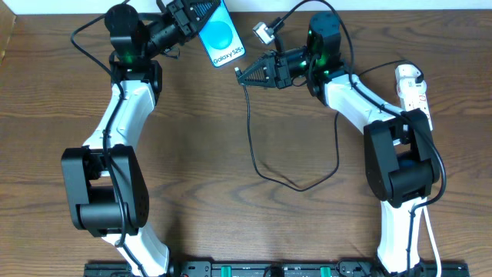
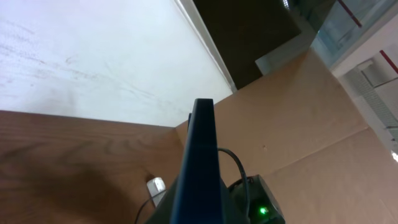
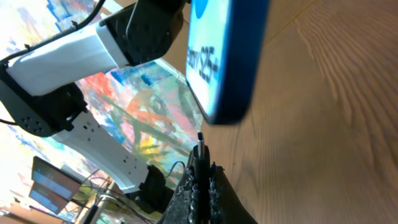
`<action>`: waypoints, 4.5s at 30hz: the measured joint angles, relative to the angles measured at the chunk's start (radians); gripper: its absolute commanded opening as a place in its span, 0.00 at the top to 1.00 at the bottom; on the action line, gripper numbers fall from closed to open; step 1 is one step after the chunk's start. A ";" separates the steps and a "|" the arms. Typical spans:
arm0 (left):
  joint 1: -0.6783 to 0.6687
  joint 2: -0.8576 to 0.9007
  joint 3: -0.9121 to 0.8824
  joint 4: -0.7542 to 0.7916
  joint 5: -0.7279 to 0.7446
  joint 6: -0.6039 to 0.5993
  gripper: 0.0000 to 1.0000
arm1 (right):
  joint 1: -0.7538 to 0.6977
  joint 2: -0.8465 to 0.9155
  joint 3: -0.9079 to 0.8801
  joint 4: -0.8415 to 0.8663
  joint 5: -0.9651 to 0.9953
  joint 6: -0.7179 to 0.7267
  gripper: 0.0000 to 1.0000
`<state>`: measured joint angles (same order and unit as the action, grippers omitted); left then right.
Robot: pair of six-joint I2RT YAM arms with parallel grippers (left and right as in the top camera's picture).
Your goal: Plug charger to phone and switch on socket
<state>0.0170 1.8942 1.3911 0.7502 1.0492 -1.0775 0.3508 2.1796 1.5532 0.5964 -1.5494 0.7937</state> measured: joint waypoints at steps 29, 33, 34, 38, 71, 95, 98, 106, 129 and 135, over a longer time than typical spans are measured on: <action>0.000 0.000 0.000 0.016 0.052 -0.026 0.93 | 0.013 0.000 0.000 0.236 0.000 0.197 0.99; 0.000 0.000 0.000 0.016 0.052 -0.032 0.93 | 0.013 0.000 0.000 0.236 0.000 0.210 0.99; 0.000 0.000 0.000 0.016 0.051 -0.040 0.93 | 0.013 0.000 0.000 0.236 0.000 0.212 0.99; 0.000 0.000 0.000 0.016 0.044 -0.075 0.93 | 0.013 0.000 0.000 0.236 0.000 0.217 0.99; -0.014 0.000 0.000 0.010 0.045 -0.100 0.93 | 0.012 0.000 0.000 0.236 0.000 0.218 0.99; -0.028 0.000 0.000 0.011 0.036 -0.047 0.93 | -0.007 0.001 0.000 0.235 0.002 0.245 0.99; -0.036 0.000 0.000 0.013 0.029 -0.024 0.93 | -0.007 0.004 0.000 0.235 0.002 0.261 0.99; -0.051 0.000 0.000 -0.015 0.026 0.036 0.93 | -0.007 0.006 -0.002 0.232 0.002 0.283 0.99; -0.018 0.000 -0.003 -0.084 0.159 0.087 0.93 | -0.014 0.006 -0.003 0.238 0.019 0.293 0.01; 0.054 0.000 -0.003 -0.222 0.193 0.090 0.93 | -0.032 0.006 -0.003 0.235 0.021 0.267 0.01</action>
<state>0.0711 1.8942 1.3876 0.5282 1.2423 -0.9871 0.3191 2.1860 1.5497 0.8310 -1.5288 1.0607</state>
